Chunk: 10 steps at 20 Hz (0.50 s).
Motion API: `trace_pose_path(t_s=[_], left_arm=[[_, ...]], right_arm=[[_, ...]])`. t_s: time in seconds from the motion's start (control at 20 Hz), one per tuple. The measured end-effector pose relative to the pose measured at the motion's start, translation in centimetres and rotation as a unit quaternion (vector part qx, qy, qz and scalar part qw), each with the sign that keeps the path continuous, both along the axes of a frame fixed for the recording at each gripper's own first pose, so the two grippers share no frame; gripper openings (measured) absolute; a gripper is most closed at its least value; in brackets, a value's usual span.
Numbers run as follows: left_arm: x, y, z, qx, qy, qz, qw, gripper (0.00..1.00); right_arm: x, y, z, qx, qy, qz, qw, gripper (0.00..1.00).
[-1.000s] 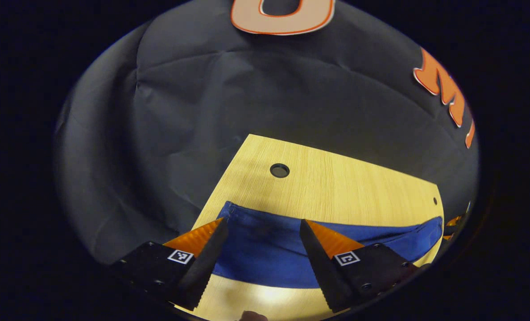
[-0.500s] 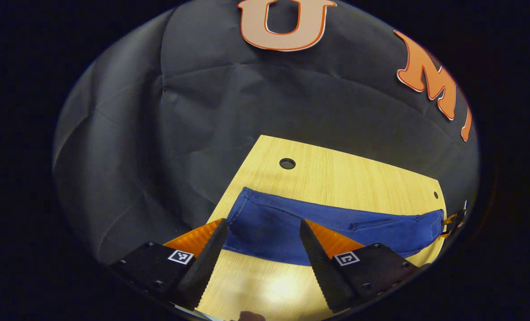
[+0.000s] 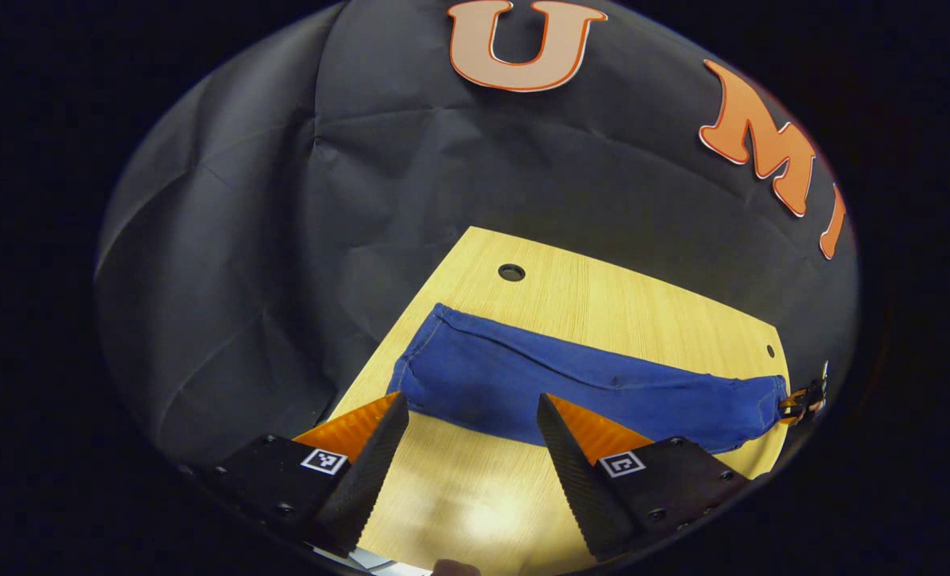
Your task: Grasp the waist and the cuffs of the jeans and fold them to make the two legs overlap; first hold the waist and fold one-third of the jeans toward the cuffs, then hold the cuffs and fold the remaining one-third in the same direction to finish folding.
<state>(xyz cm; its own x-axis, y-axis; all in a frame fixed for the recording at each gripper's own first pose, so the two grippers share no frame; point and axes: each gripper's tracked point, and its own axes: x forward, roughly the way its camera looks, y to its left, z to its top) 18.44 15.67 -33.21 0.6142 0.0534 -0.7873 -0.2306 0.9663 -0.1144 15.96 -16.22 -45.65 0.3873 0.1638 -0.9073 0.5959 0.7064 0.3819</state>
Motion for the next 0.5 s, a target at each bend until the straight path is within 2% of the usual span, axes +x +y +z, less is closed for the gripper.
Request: trace_pose_path(t_s=[0.05,0.1,0.5], left_arm=[[0.1,0.0,0.1,-0.002,-0.001,0.002,1.0,0.98],[0.2,0.0,0.1,-0.004,0.0,0.002,1.0,0.99],[0.8,-0.3,0.4,-0.002,0.001,0.008,1.0,0.98]], right_arm=[[0.4,0.0,0.4,0.002,-0.004,-0.015,1.0,0.5],[0.3,0.1,0.3,0.006,-0.001,-0.009,1.0,0.41],[0.4,0.3,1.4,0.021,-0.016,-0.01,1.0,0.4]])
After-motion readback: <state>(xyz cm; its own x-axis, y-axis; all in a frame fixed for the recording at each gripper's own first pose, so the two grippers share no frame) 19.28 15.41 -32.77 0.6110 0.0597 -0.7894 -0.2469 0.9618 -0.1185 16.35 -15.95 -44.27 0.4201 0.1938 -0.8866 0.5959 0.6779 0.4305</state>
